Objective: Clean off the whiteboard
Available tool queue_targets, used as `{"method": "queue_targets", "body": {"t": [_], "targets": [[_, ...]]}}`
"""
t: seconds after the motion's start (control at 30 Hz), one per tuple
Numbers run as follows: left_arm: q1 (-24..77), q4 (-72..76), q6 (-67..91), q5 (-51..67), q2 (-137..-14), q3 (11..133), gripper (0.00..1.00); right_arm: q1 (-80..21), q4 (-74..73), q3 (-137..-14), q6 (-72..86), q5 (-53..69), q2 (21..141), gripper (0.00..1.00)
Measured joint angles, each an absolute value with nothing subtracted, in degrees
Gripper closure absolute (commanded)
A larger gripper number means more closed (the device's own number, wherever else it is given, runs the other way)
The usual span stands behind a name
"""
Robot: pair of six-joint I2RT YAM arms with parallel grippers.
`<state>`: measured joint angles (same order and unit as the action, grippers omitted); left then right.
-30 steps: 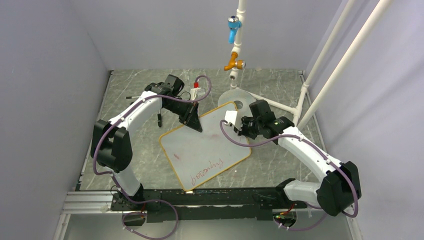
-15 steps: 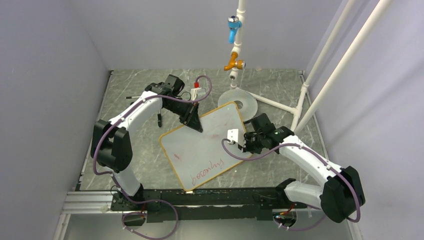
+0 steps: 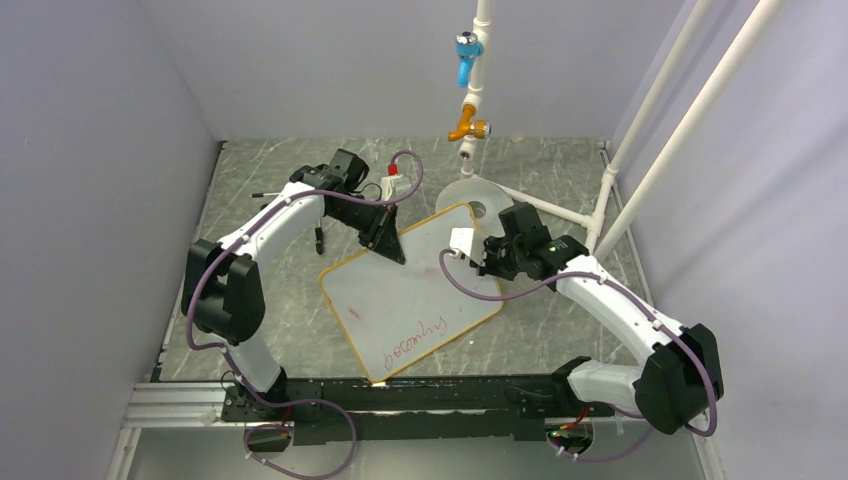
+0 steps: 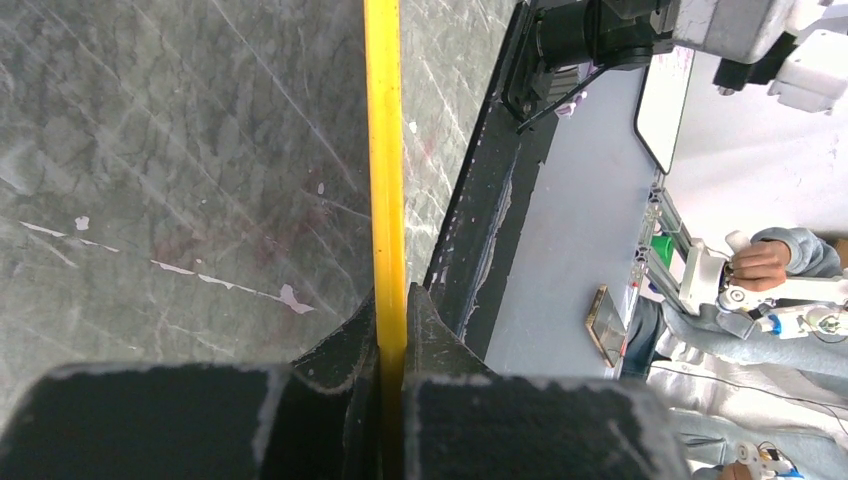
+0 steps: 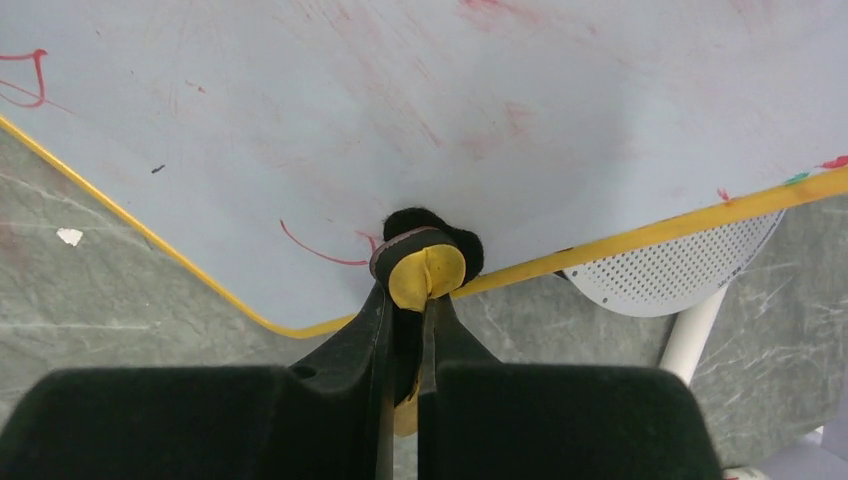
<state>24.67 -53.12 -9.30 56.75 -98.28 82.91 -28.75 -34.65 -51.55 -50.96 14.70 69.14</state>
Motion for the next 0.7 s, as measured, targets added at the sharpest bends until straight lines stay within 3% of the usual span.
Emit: {"method": "queue_targets", "body": {"t": [0.37, 0.7], "targets": [[24.7, -53.3, -9.0, 56.2, -98.3, 82.9, 1.0, -29.0, -37.2, -41.5, -54.1, 14.5, 66.5, 1.0], [24.6, -53.2, -9.3, 56.6, -98.3, 82.9, 1.0, -34.4, -35.3, -44.7, -48.3, 13.2, 68.1, 1.0]]}}
